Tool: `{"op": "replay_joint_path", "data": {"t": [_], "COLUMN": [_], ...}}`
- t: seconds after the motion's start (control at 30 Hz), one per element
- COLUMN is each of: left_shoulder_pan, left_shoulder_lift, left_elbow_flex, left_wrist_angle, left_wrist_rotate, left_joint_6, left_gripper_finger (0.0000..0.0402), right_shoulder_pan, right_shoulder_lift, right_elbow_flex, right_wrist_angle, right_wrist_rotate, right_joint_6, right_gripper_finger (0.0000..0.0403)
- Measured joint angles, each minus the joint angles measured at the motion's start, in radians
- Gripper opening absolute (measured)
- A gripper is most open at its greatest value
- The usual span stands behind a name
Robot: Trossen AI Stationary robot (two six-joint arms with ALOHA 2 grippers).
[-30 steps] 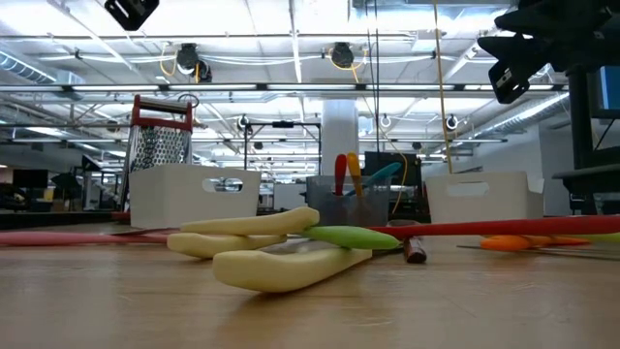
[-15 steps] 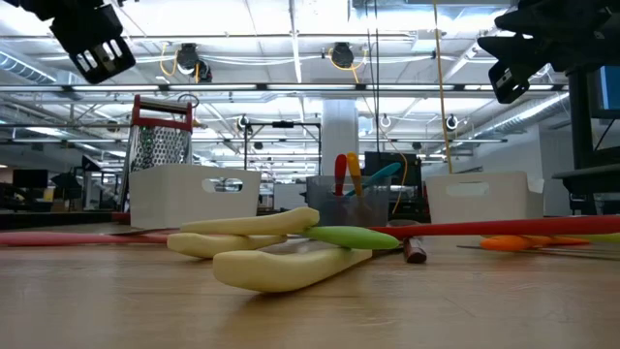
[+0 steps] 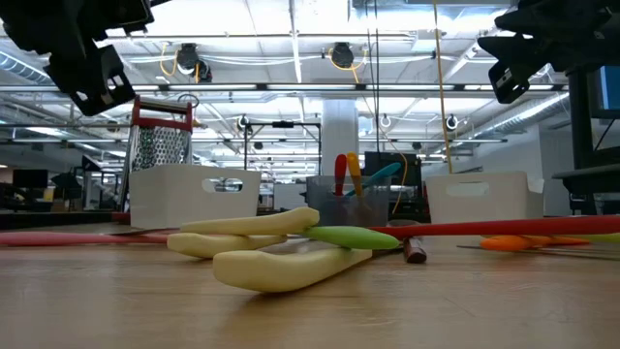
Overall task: Pick & Place Kitchen Items
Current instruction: Put the yellow knife into the left white bin
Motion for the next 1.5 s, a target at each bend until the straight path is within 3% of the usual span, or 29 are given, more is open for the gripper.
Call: {"op": "replay_joint_path", "data": {"t": [0.73, 1.13, 1.5], "left_shoulder_pan": [0.0, 0.0, 0.0], "left_shoulder_lift": [0.003, 0.003, 0.003], "left_elbow_flex": [0.0, 0.0, -0.001], "left_wrist_angle": [-0.062, -0.058, -0.005], "left_wrist_rotate": [-0.108, -0.108, -0.184], "left_joint_6": [0.015, -0.018, -0.194], "left_gripper_finger": [0.0141, 0.0141, 0.0141], "right_shoulder_pan": [0.0, 0.0, 0.0], "right_shoulder_lift": [0.0, 0.0, 0.0], "right_elbow_flex": [0.0, 0.0, 0.0], "right_wrist_angle": [0.0, 0.0, 0.0], "right_wrist_rotate": [0.002, 0.158, 0.189], "right_joint_6": [-0.003, -0.045, -0.026], "right_gripper_finger": [0.0114, 0.0114, 0.0114]}}
